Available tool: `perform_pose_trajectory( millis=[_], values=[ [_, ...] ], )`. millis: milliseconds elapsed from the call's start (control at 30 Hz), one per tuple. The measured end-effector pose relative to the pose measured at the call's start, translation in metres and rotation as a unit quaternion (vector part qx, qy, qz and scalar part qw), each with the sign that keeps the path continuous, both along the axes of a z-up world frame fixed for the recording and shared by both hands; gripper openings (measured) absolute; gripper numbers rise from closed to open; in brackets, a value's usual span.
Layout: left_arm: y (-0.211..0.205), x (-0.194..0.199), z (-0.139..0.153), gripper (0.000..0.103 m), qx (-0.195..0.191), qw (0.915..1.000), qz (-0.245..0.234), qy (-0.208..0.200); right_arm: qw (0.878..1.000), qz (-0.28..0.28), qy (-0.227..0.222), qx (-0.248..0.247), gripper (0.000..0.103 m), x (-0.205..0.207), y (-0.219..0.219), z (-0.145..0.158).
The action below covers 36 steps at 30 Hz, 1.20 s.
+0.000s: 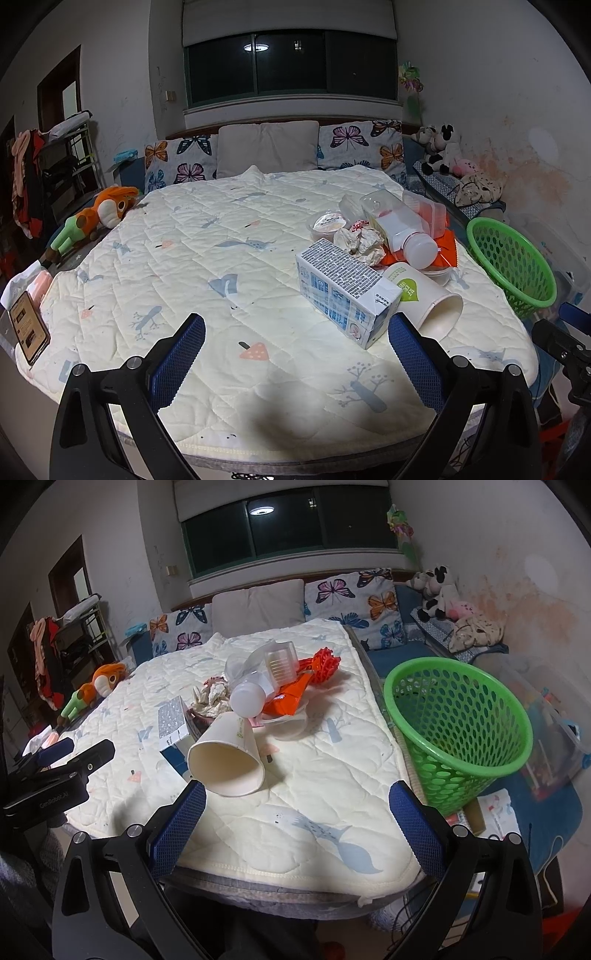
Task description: Collect trash
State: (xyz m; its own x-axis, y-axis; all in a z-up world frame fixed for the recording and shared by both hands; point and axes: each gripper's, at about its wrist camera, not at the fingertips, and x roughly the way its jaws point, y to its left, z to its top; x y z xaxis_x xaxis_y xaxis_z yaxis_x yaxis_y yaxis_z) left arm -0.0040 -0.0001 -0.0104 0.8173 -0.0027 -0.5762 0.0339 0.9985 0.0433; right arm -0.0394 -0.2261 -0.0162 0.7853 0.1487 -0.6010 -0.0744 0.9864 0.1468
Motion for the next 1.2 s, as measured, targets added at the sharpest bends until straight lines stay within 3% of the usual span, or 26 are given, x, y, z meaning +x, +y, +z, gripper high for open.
perform_pose_trajectory(
  millis=[1200],
  values=[
    [0.016,0.018,-0.008,0.096,-0.001,0.9998,0.008,0.017,1.0,0.022,0.02,-0.005,0.098,0.025,0.004,0.0]
  ],
)
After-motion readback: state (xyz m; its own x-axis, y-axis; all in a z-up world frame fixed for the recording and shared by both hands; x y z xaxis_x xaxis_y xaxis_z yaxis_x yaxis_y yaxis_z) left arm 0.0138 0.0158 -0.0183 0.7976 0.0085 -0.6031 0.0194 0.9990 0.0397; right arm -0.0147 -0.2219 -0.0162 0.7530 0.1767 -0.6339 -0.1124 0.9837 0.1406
